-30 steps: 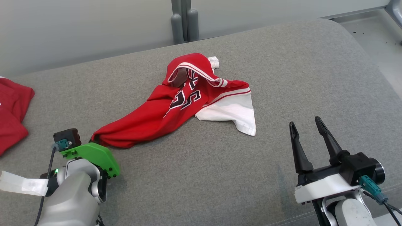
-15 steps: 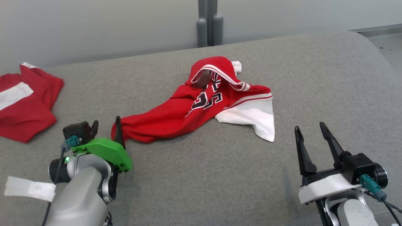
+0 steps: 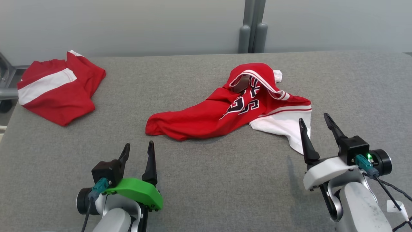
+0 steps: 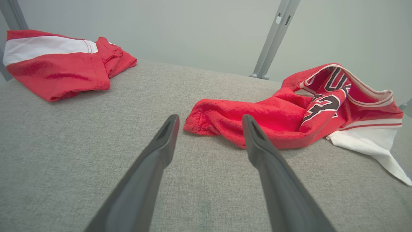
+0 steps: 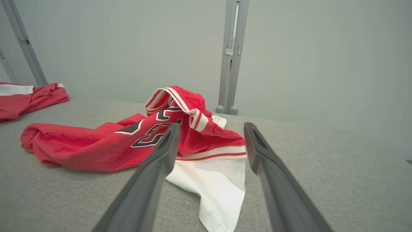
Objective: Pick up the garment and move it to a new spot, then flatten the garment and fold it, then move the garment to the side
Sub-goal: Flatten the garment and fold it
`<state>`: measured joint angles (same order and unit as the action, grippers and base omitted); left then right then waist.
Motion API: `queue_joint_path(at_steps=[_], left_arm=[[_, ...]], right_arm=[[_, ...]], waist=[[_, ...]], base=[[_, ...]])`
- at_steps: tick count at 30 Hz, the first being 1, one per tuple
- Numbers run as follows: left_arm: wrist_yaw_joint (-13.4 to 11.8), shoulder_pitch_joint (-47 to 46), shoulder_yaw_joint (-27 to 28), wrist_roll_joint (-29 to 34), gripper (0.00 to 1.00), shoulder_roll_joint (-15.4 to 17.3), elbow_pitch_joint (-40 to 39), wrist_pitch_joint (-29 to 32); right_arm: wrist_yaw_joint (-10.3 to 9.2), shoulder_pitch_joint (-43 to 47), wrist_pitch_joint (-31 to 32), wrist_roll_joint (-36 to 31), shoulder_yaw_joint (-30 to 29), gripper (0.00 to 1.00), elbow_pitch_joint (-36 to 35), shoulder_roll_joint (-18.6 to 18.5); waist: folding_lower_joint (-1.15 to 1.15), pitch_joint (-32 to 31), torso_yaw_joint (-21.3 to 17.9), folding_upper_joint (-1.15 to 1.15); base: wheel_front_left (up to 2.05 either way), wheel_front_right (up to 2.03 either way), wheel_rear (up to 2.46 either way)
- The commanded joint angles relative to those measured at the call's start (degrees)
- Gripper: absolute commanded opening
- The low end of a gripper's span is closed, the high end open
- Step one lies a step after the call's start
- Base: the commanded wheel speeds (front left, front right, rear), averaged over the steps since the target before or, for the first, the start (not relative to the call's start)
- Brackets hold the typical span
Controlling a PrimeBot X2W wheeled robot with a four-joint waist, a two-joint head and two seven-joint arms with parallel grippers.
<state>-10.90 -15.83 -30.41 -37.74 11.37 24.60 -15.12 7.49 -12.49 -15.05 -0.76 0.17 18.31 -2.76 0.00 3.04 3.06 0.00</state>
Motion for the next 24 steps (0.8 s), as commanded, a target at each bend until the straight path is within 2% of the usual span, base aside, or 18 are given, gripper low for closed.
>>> queue_joint_path(at_steps=[1, 9, 17, 24], left_arm=[[-0.53, 1.00, 0.39, 0.98, 1.00, -0.08, -0.95, -0.03], [-1.92, 7.38, 2.74, 3.99, 1.00, 0.07, -9.08, -0.03], [-1.60, 6.46, 2.43, 4.86, 1.00, -0.64, -11.67, -0.02], [-0.76, 4.39, 1.51, 5.39, 1.00, -1.68, -11.51, -0.01]], right_arm=[[0.00, -0.97, -0.21, -0.48, -0.40, 1.00, 0.85, -0.23], [0.00, -8.61, 0.28, -5.53, -0.31, 1.00, 11.14, -0.52], [0.00, -19.97, 2.79, -13.30, 1.95, 1.00, 25.96, -5.67], [0.00, -27.83, 4.55, -16.41, 5.04, 1.00, 36.30, -9.23]], waist=[[0.00, 0.28, 1.22, 0.00], [0.00, 1.09, 2.85, 0.00], [0.00, 4.19, 6.96, 0.00], [0.00, 7.65, 11.18, 0.00]], base=[[0.00, 0.00, 0.00], [0.00, 0.00, 0.00], [0.00, 0.00, 0.00], [0.00, 0.00, 0.00]])
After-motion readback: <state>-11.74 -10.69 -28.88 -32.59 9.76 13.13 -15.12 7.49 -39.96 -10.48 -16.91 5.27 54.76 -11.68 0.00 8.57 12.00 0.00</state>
